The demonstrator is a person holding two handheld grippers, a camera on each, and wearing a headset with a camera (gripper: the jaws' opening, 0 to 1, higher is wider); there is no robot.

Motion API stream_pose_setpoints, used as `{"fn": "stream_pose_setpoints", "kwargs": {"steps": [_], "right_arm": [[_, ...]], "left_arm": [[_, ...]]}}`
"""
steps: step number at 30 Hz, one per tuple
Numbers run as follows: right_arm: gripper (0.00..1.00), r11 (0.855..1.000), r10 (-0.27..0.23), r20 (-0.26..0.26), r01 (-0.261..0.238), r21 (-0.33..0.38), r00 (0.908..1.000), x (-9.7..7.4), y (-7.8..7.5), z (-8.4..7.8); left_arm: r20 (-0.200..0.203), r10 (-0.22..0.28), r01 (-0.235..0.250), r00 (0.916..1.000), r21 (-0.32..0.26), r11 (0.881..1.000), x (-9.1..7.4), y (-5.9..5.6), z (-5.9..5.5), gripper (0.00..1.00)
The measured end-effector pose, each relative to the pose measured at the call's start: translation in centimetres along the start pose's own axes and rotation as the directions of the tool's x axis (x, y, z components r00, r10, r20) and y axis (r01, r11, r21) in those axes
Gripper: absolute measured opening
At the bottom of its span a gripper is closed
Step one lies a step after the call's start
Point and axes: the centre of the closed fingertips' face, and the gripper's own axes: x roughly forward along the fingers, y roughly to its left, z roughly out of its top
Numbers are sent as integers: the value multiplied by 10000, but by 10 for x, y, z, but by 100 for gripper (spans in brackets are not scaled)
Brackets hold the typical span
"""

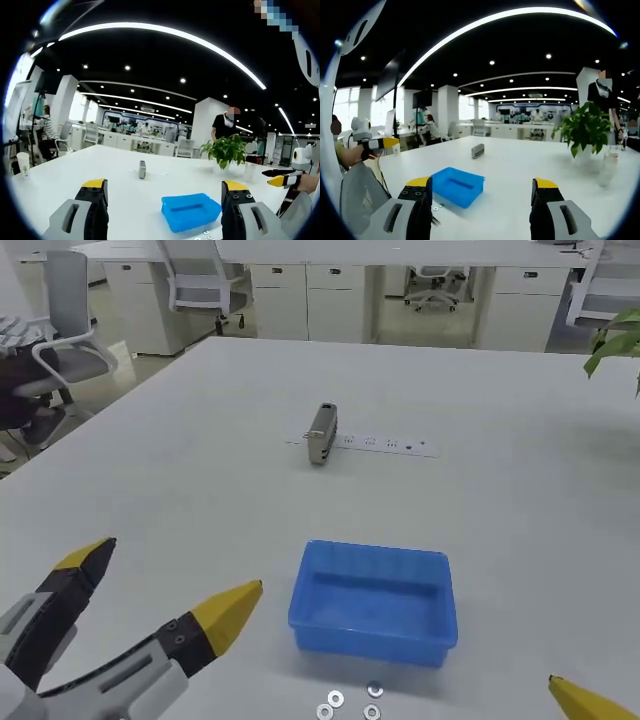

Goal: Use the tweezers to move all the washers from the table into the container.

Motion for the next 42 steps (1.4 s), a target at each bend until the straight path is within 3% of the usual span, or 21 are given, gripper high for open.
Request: {"fn": "stream_pose_setpoints", "kwargs": {"steps": [27, 36, 42], "right_arm": [[79, 10000, -63, 61, 63, 8, 10000, 1, 1, 3], [79, 10000, -20, -108, 20, -18, 9999, 3, 6, 3], [80, 9993, -379, -349, 377, -69, 9987, 2, 3, 0]], "left_arm": [[-181, 8, -6, 9998, 98, 10000, 1, -1, -3, 96], [-710, -95, 103, 9974, 116, 9999, 4, -4, -13, 96], [-963, -411, 417, 9945, 39, 9991, 6, -9, -18, 97]]}}
